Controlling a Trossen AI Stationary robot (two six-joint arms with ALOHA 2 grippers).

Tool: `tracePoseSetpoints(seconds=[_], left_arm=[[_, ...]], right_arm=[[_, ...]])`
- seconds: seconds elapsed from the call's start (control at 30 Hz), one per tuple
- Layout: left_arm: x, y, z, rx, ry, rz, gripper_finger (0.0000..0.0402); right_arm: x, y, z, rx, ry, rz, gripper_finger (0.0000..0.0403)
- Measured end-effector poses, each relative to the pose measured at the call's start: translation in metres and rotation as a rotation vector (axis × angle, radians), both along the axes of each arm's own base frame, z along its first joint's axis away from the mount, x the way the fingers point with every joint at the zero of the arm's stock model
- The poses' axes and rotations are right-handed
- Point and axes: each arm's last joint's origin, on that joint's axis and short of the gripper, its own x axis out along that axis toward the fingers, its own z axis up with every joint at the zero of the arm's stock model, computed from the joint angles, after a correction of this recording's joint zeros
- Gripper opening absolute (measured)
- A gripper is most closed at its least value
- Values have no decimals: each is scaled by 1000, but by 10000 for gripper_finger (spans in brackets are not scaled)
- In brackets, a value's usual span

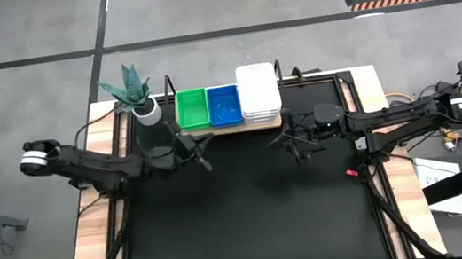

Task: Stack baskets on shelf by color
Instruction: Stack the green bin on top of the stacked green bins on the shelf

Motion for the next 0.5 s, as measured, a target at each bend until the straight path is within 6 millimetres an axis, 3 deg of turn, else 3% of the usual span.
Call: tracePoseSetpoints(seconds=[0.23,0.5], left_arm=[[29,3,-12,-46,40,-3,0],[42,1,-27,-145,29,-8,0]], right_arm=[[0,0,1,-31,-12,5,12],[0,0,2,-53,-23,8,12]])
